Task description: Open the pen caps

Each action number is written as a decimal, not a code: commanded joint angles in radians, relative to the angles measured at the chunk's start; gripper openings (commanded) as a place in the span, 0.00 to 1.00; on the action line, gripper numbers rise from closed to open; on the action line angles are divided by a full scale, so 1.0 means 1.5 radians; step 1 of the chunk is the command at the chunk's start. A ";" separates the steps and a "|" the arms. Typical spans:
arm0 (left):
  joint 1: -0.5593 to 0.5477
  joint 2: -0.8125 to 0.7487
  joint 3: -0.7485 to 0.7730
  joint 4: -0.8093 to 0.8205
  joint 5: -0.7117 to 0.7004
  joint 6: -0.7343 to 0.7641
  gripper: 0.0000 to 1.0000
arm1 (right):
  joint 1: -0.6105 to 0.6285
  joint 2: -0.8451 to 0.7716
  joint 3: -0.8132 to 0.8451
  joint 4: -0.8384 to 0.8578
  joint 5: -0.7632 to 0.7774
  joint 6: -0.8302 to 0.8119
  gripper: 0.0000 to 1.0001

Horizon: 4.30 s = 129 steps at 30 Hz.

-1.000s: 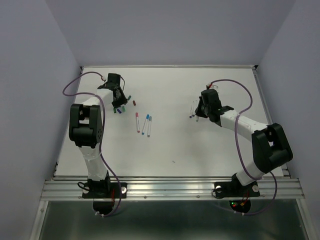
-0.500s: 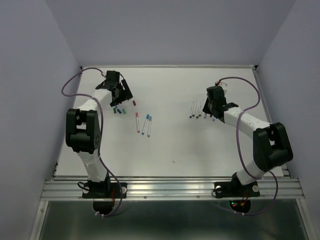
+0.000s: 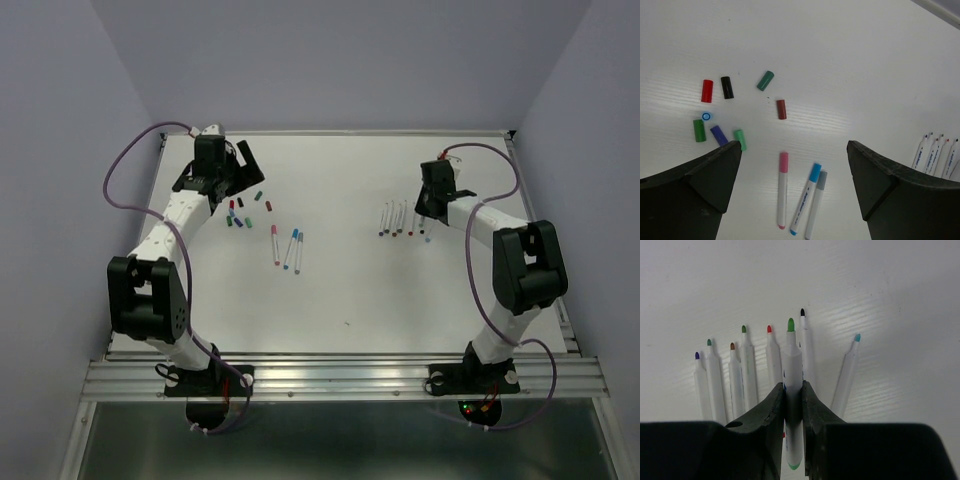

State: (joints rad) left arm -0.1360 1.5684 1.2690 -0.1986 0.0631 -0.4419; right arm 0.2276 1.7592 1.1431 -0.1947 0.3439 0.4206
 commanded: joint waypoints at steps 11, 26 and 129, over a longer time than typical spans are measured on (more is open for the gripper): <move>-0.001 0.015 -0.006 0.014 0.017 0.015 0.99 | -0.013 0.061 0.055 -0.001 -0.014 -0.031 0.25; -0.001 0.010 -0.016 0.021 0.029 0.024 0.99 | -0.013 -0.001 0.060 -0.015 -0.117 -0.044 0.79; -0.079 -0.100 -0.140 0.318 0.399 -0.034 0.87 | 0.334 -0.136 -0.002 0.341 -0.397 -0.052 0.01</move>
State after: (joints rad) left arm -0.2455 1.4254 1.0550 0.2218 0.6506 -0.4808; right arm 0.7330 1.5764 1.1278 0.2020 -0.2455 0.3336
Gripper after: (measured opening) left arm 0.892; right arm 0.144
